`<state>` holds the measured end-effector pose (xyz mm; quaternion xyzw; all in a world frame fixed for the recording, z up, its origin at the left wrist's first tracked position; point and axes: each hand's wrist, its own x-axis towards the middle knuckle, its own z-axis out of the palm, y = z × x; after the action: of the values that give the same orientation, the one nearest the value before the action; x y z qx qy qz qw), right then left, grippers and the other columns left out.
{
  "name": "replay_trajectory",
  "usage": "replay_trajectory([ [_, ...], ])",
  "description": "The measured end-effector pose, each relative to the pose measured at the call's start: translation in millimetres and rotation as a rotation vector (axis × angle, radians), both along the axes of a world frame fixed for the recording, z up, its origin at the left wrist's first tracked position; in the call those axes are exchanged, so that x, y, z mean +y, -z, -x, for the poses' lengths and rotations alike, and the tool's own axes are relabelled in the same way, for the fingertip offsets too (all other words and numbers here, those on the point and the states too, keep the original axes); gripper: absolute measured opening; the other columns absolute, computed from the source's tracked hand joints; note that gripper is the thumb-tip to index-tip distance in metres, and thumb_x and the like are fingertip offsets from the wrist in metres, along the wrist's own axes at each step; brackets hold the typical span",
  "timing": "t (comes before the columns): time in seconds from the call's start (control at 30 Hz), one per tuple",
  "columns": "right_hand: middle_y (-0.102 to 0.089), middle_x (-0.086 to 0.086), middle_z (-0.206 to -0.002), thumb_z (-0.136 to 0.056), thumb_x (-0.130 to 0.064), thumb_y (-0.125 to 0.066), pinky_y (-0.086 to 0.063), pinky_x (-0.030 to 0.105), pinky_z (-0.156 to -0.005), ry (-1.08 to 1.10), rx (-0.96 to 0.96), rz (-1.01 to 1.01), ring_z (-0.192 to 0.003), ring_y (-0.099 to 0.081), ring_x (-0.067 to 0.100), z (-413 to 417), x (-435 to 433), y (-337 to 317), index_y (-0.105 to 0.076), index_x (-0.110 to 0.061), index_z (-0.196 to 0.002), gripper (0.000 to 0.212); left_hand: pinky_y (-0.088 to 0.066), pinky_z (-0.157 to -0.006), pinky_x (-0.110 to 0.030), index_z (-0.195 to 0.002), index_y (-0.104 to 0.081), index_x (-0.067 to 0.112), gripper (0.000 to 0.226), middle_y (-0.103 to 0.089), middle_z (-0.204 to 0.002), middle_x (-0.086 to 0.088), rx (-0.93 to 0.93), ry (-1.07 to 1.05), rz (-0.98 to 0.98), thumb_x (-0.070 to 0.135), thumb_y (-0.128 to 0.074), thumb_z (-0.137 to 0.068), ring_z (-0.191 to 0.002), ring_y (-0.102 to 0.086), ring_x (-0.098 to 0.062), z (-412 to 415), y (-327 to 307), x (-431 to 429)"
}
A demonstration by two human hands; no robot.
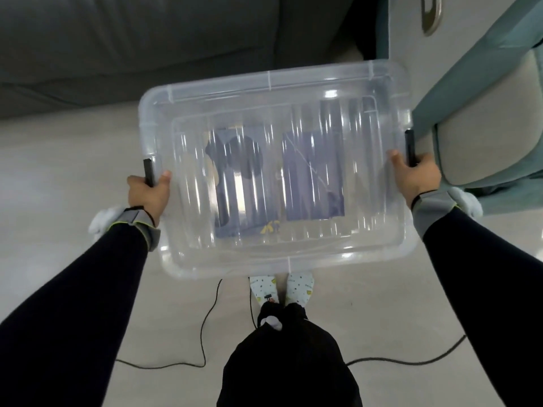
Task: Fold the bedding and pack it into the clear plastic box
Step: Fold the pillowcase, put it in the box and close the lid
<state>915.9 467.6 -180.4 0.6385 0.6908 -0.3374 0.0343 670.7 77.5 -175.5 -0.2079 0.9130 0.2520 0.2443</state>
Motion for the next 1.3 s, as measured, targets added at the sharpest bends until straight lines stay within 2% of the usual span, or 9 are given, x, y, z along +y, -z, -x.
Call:
replay_trajectory([
  [0.17, -0.058, 0.020, -0.119, -0.089, -0.050, -0.057, -0.040, 0.035, -0.088, 0.026, 0.051, 0.063, -0.110, -0.056, 0.035, -46.8, -13.0, -57.9, -0.045, -0.001, -0.120, 0.060, -0.054, -0.069, -0.041, -0.116, -0.049, 0.000, 0.088, -0.064, -0.109, -0.021, -0.112, 0.055, -0.061, 0.070, -0.060, -0.064, -0.093, -0.064, -0.040, -14.8, -51.8, -23.5],
  [0.23, -0.058, 0.019, -0.116, -0.089, -0.048, -0.058, -0.041, 0.038, -0.090, 0.039, 0.081, 0.086, -0.109, -0.056, 0.034, -62.4, -24.1, -90.0, -0.044, -0.001, -0.117, 0.057, -0.056, -0.073, -0.043, -0.116, -0.053, 0.004, 0.095, -0.065, -0.105, -0.016, -0.157, 0.050, -0.072, 0.077, -0.061, -0.055, -0.091, -0.065, -0.036, -22.0, -78.4, -32.8],
  [0.43, -0.056, 0.009, -0.086, -0.086, -0.050, -0.062, -0.038, 0.031, -0.066, 0.204, 0.124, 0.055, -0.083, -0.056, 0.028, -171.3, -42.9, -248.9, -0.058, -0.001, -0.094, 0.049, -0.052, -0.074, -0.042, -0.084, -0.058, 0.016, 0.070, -0.063, -0.082, -0.010, -0.122, 0.311, -0.121, 0.083, -0.048, -0.069, -0.076, -0.062, -0.031, -71.6, -237.1, 6.7],
  [0.5, -0.055, 0.013, -0.081, -0.088, -0.053, -0.058, -0.041, 0.036, -0.068, 0.295, 0.109, 0.042, -0.079, -0.053, 0.029, -218.0, -54.2, -315.5, -0.058, -0.002, -0.084, 0.051, -0.053, -0.073, -0.039, -0.092, -0.060, 0.011, 0.078, -0.065, -0.086, -0.014, -0.108, 0.492, -0.093, 0.085, -0.039, -0.072, -0.080, -0.064, -0.034, -95.3, -296.0, 35.6],
  [0.6, -0.057, 0.020, -0.087, -0.089, -0.066, -0.042, -0.042, 0.041, -0.080, 0.341, -0.015, -0.017, -0.083, -0.051, 0.032, -270.1, -53.0, -367.4, -0.057, -0.001, -0.084, 0.066, -0.046, -0.088, -0.040, -0.111, -0.059, -0.002, 0.083, -0.063, -0.110, -0.023, -0.025, 0.743, -0.071, 0.073, -0.034, -0.085, -0.102, -0.060, -0.040, -123.0, -348.2, 90.3],
  [0.73, -0.059, 0.027, -0.093, -0.090, -0.070, -0.026, -0.038, 0.040, -0.075, 0.503, -0.164, -0.113, -0.087, -0.055, 0.039, -406.8, -64.3, -435.1, -0.060, 0.000, -0.099, 0.079, -0.040, -0.095, -0.040, -0.117, -0.055, -0.008, 0.076, -0.057, -0.124, -0.026, 0.049, 1.008, -0.155, 0.062, -0.037, -0.092, -0.115, -0.053, -0.040, -201.7, -419.4, 195.2],
  [0.93, -0.064, 0.024, -0.101, -0.091, -0.069, -0.024, -0.042, 0.040, -0.080, 0.796, -0.174, -0.114, -0.092, -0.058, 0.039, -580.2, -51.0, -471.1, -0.058, -0.009, -0.124, 0.077, -0.036, -0.099, -0.040, -0.122, -0.051, -0.010, 0.074, -0.053, -0.127, -0.032, 0.088, 1.401, -0.200, 0.057, -0.035, -0.095, -0.119, -0.050, -0.042, -355.9, -448.6, 360.8],
  [1.17, -0.062, 0.022, -0.114, -0.091, -0.069, -0.019, -0.039, 0.038, -0.080, 1.074, -0.168, -0.120, -0.097, -0.058, 0.037, -749.9, -25.5, -466.4, -0.053, -0.013, -0.130, 0.076, -0.035, -0.103, -0.043, -0.121, -0.055, -0.010, 0.079, -0.056, -0.123, -0.034, 0.163, 1.672, -0.242, 0.061, -0.034, -0.093, -0.119, -0.051, -0.045, -555.6, -445.6, 543.5],
  [1.3, -0.052, 0.022, -0.133, -0.092, -0.067, -0.019, -0.038, 0.043, -0.098, 1.245, -0.187, -0.118, -0.120, -0.050, 0.039, -846.7, 0.3, -477.1, -0.047, -0.007, -0.134, 0.078, -0.034, -0.103, -0.041, -0.130, -0.049, -0.007, 0.070, -0.053, -0.128, -0.033, 0.126, 1.787, -0.362, 0.054, -0.037, -0.096, -0.122, -0.048, -0.044, -689.0, -452.7, 627.6],
])
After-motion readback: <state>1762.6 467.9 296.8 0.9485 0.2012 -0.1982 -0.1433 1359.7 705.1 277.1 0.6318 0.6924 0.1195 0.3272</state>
